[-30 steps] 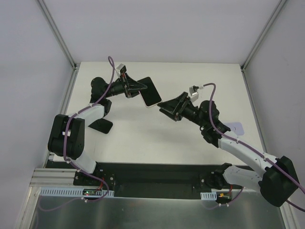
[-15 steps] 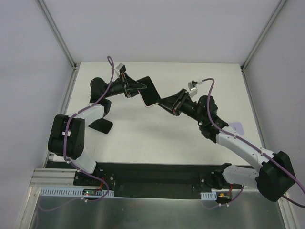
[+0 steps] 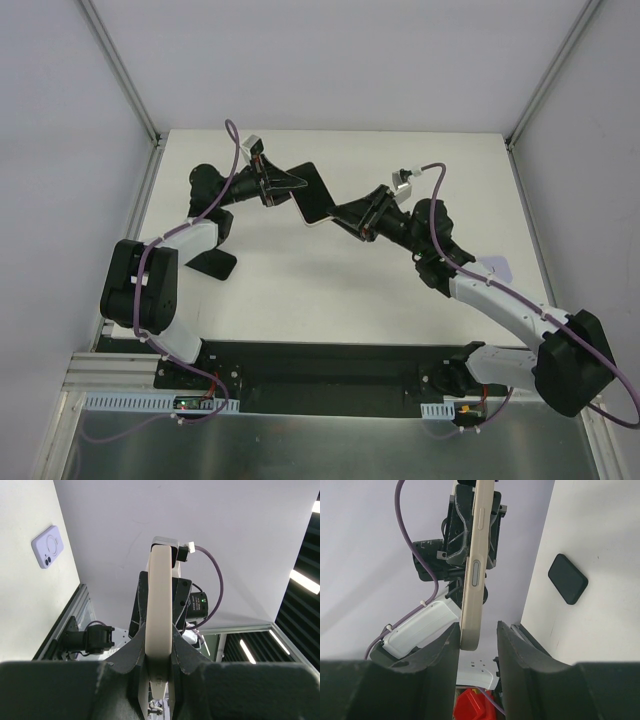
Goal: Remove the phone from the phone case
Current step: Remove the phone case from the phone.
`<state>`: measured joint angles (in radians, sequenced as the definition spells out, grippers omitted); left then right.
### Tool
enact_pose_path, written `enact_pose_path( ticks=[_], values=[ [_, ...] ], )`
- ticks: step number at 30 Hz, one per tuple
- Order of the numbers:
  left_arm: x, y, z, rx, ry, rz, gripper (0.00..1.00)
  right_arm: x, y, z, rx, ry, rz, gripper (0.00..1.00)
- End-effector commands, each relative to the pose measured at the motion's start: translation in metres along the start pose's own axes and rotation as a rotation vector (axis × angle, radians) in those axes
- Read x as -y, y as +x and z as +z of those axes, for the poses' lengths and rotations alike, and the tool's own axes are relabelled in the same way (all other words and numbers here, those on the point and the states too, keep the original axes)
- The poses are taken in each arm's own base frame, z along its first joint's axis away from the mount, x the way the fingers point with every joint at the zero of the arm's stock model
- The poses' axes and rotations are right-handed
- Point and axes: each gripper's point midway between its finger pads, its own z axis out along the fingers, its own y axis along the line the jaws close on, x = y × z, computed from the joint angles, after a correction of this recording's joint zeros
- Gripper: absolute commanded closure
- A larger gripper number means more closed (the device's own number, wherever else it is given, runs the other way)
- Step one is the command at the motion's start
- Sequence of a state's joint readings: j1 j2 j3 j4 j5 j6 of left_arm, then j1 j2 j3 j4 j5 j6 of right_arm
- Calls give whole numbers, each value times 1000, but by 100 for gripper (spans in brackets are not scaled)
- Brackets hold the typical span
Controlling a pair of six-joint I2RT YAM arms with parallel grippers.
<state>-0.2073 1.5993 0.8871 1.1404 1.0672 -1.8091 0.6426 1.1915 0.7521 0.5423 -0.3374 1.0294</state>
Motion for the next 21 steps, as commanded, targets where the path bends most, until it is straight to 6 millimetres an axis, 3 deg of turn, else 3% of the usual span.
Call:
enact_pose_path(
  ticks=[1,5,6,9,12,15,16,18,19,21],
  values=[
    [29,17,-5,-30,68,118,100,-21,-13,3,31,-65,-18,65],
    [30,17,-6,-27,69,123,100,-19,-12,3,29,-61,-16,95],
    [30,17,-6,-27,69,123,100,-18,-11,2,30,-59,-16,99],
    [30,16,-6,-23,69,121,100,-16,-10,1,27,-66,-19,99],
    [28,13,-6,-15,67,111,100,-33,-7,-4,14,-145,-63,99],
    [21,8,-5,-5,61,90,100,-70,3,-11,-41,-302,-151,99],
    [17,5,-4,-2,56,78,100,-91,4,-16,-41,-382,-205,99],
    [17,3,-4,1,69,70,100,-110,18,-22,-108,-461,-250,98],
    [14,0,-3,10,74,56,100,-130,21,-28,-114,-542,-292,99],
    [15,-1,-3,8,92,58,100,-145,32,-34,-166,-616,-322,99]
  ],
)
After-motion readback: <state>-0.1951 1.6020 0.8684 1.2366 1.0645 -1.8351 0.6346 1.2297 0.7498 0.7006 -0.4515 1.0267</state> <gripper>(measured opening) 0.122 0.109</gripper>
